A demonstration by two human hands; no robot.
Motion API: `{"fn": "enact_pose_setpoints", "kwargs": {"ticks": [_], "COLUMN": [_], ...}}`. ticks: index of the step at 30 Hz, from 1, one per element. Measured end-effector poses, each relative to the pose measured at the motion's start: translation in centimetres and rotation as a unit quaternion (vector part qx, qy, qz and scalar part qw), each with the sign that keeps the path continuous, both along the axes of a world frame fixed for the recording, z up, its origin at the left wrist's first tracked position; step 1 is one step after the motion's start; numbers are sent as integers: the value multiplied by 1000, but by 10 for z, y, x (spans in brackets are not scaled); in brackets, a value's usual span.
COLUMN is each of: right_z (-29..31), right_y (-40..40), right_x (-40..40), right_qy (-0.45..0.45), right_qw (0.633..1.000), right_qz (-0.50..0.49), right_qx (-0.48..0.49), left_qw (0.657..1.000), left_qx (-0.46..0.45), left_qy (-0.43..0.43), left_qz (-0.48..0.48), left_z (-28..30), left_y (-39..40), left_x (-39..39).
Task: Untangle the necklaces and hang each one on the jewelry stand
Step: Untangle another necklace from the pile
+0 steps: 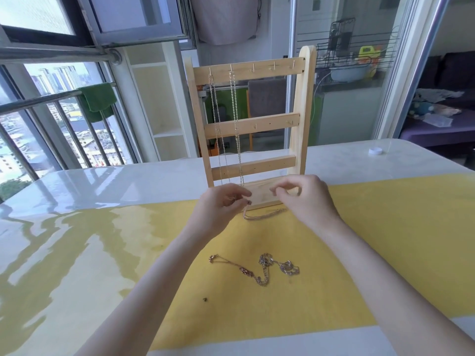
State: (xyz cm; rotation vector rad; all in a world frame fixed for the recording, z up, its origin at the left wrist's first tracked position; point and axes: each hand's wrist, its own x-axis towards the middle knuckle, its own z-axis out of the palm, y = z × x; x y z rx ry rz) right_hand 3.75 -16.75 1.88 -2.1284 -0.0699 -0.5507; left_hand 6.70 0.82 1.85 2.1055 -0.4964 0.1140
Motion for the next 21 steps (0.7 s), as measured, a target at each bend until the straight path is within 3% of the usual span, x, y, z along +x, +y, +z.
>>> {"fn": "enact_pose_setpoints", "kwargs": {"ticks": [3,10,15,21], "right_z": [4,-4,-6,-4], "right_y": [10,12,7,11], "right_x": [-2,-2,-1,-2], "right_qy": [102,167,125,131], "right_qw": [978,931,941,937], "right_qz": [130,160,88,123], "right_qx": [130,283,303,301], "left_qw": [999,998,997,995], "left_qx": [7,-55,-74,-94], "left_qy": [-29,-12,-23,-30], "left_qz": [-32,-25,-1,23], "left_z": [6,14,15,12], "left_y": [-5,-7,-9,-15], "left_x": [-3,-8,-10,-10]}}
